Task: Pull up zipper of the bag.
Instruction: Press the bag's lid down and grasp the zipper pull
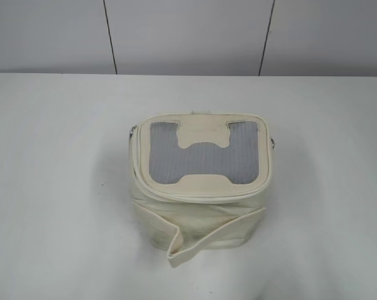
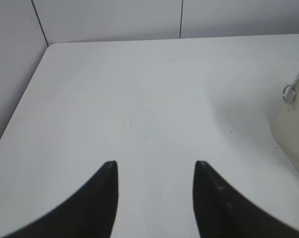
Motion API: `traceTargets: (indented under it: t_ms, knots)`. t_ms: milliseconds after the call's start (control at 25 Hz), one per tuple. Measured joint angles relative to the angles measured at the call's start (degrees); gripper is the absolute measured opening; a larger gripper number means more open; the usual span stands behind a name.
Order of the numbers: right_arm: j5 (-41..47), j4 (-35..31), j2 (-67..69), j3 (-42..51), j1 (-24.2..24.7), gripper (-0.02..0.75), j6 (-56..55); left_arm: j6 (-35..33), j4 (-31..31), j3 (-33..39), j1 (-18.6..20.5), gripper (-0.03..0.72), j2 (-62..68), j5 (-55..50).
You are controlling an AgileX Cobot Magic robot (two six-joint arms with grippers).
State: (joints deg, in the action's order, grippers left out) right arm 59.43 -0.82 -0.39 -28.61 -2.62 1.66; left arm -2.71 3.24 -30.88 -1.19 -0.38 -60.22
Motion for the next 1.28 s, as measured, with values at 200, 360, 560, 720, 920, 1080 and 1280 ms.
traceTargets:
  t_ms: [200,360,560,720,920,1080,1280]
  knots:
    - [0.0,0.0,0.0,0.0,0.0,0.419,0.0,0.0,0.0,0.0,0.0,0.379,0.0,0.0]
    - [0.0,0.0,0.0,0.0,0.0,0.419,0.0,0.0,0.0,0.0,0.0,0.379,0.0,0.0]
    - [0.0,0.0,0.0,0.0,0.0,0.419,0.0,0.0,0.0,0.0,0.0,0.379,0.0,0.0]
    - [0.0,0.0,0.0,0.0,0.0,0.419,0.0,0.0,0.0,0.0,0.0,0.379,0.0,0.0]
    - [0.0,0.0,0.0,0.0,0.0,0.419,0.0,0.0,0.0,0.0,0.0,0.379,0.0,0.0]
    - [0.0,0.0,0.0,0.0,0.0,0.419,0.0,0.0,0.0,0.0,0.0,0.379,0.0,0.0]
    - [0.0,0.0,0.0,0.0,0.0,0.419,0.0,0.0,0.0,0.0,0.0,0.379,0.0,0.0]
